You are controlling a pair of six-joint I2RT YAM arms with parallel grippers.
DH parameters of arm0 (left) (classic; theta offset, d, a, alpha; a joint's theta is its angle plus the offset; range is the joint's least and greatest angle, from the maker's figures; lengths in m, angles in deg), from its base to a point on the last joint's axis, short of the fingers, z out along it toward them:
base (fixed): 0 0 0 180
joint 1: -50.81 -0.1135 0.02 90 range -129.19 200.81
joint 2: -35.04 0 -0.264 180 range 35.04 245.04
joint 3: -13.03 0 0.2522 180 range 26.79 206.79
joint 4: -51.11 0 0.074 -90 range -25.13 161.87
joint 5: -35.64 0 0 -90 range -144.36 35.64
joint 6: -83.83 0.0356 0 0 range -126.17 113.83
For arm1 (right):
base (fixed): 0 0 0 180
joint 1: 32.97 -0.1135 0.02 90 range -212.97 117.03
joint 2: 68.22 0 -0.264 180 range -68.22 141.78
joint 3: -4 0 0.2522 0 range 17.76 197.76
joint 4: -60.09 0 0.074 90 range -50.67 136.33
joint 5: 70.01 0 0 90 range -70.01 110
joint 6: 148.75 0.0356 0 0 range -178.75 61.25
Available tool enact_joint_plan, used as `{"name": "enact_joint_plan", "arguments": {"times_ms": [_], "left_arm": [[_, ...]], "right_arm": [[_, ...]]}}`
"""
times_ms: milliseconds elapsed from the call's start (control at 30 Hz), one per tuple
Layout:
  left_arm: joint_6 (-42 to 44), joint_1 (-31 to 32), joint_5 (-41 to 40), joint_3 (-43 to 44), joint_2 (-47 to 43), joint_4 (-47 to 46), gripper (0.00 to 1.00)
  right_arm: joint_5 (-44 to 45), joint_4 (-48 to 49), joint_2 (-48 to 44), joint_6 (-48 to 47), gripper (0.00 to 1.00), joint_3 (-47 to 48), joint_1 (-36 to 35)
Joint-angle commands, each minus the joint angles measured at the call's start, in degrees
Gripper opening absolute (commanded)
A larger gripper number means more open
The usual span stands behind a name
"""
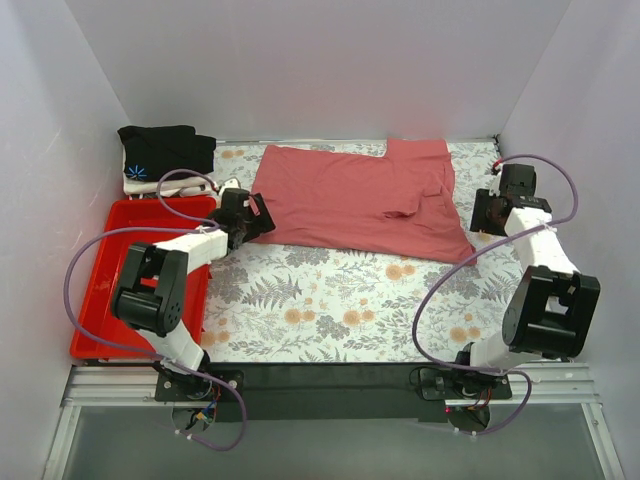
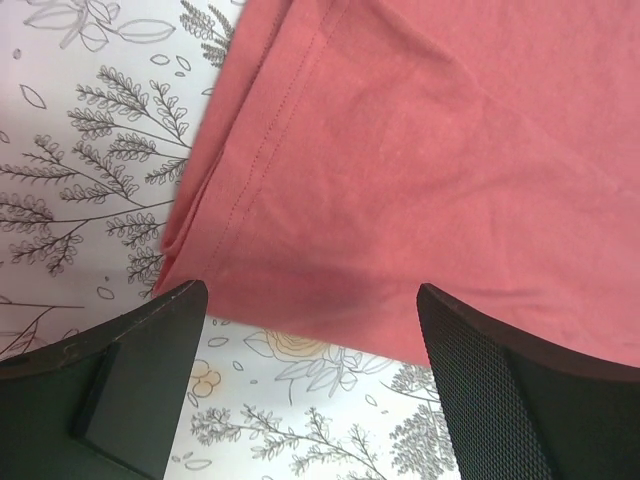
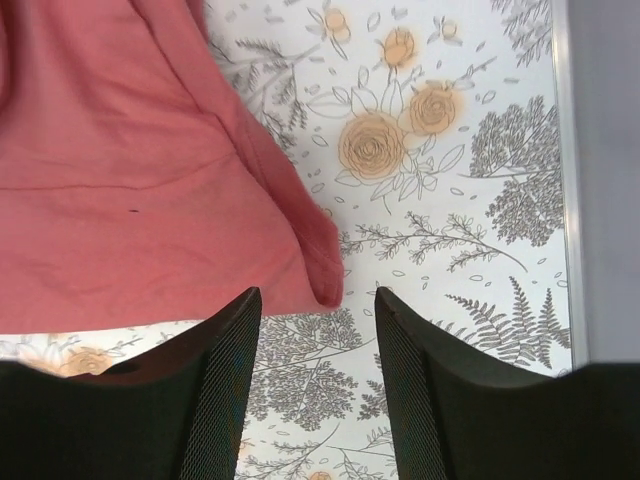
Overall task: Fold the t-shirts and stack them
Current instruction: Fold the tshirt
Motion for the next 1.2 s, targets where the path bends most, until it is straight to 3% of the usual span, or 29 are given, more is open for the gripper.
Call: {"name": "enact_joint_plan", "arguments": {"times_ms": [0,133,333,500,900,1167], "left_arm": [[-0.25,0.55,0.18,3.37,-4.16,2.12,0.79],[-0.6,3.63,0.19,8.03,-1.7,1.77,0.79],[0.11,7.5,3.43,15.49,7.42,-2.45,0.79],[-0.16,7.76,5.02,16.56,13.59,-5.0,0.79],[-3.67,6.45,-1.75,6.74,13.25,1.5,0.8],[-4.12,3.72,-4.11,-2.33,6.57,4.05,0.8]], "right_arm": [[-3.0,1.04,-4.28,1.15,0.45,1.45,-1.25],[-11.7,4.72,-2.61,1.33,0.45,0.31,-4.32],[-17.07,10.69,5.2,2.56,0.45,-0.92,-5.3],[-18.48,13.78,11.61,3.61,0.43,-1.63,-5.47],[-17.08,12.56,18.39,3.52,0.42,-5.14,-13.73],[-10.07,5.8,14.1,3.35,0.43,-9.19,-20.41]]}}
